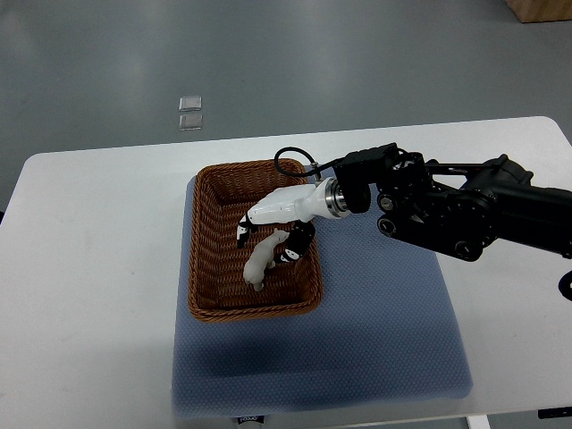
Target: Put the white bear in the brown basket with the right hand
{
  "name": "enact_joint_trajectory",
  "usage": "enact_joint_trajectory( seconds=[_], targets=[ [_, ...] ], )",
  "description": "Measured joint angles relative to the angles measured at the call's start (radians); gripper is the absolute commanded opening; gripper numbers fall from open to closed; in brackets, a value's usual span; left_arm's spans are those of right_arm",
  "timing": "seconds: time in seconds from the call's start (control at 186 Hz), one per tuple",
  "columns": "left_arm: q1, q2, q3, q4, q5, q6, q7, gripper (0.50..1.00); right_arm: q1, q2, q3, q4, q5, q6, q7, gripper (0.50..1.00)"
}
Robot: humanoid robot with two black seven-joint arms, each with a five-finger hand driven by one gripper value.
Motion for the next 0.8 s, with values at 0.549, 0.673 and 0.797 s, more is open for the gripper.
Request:
enact_joint_trajectory(
  seconds=[0.549, 0.673, 0.797],
  targets=[
    [0.000, 0.000, 0.000, 0.000, 0.000, 0.000, 0.000, 1.000, 0.002, -0.119, 0.128, -0.001, 0.070, -0.006, -0.005, 0.856],
    [0.000, 0.000, 0.000, 0.000, 0.000, 0.000, 0.000, 1.000, 0.000, -0.149, 0.169, -0.014, 0.157, -0.006, -0.005, 0.856],
    [0.000, 0.000, 0.000, 0.000, 0.000, 0.000, 0.000, 1.000, -0.038, -0.163, 0.240, -0.078, 0.304, -0.017, -0.005, 0.856]
  ],
)
